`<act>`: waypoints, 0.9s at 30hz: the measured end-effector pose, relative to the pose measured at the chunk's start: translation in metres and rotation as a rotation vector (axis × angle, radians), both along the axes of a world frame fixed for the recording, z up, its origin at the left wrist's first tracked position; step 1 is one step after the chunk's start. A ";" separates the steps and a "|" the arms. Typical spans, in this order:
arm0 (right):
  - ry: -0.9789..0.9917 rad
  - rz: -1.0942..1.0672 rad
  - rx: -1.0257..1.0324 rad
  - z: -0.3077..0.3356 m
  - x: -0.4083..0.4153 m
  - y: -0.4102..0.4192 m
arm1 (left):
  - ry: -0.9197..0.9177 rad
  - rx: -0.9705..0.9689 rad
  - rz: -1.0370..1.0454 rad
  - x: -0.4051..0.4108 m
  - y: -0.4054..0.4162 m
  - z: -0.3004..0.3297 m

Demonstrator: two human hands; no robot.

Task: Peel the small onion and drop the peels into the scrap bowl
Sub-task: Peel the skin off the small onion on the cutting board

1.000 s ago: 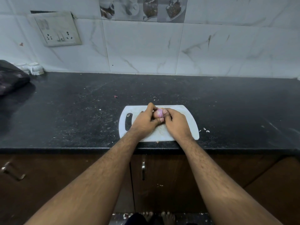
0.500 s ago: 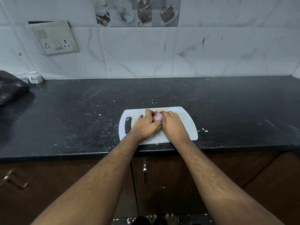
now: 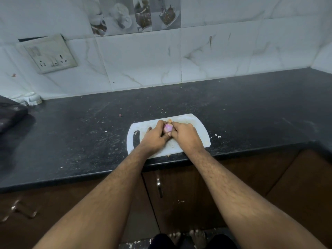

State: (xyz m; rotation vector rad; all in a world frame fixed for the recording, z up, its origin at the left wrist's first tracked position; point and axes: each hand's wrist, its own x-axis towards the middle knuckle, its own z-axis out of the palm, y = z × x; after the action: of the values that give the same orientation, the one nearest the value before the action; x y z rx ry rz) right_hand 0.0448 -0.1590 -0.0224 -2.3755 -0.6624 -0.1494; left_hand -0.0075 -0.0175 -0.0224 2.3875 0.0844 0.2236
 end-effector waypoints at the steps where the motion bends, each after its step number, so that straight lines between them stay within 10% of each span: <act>1: 0.026 -0.022 0.061 -0.001 0.001 -0.001 | 0.006 -0.004 -0.006 0.000 0.000 0.000; 12: 0.016 -0.246 0.295 -0.011 0.015 -0.003 | 0.013 -0.069 -0.013 0.007 0.002 -0.006; 27: -0.024 0.036 0.237 -0.005 0.005 -0.002 | -0.063 -0.178 -0.041 0.006 0.005 -0.009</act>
State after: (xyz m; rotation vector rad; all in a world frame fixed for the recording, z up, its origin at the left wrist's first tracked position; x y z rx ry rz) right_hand 0.0503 -0.1615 -0.0278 -2.1363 -0.6599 -0.2281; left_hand -0.0011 -0.0122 -0.0313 2.2012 0.0240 0.2611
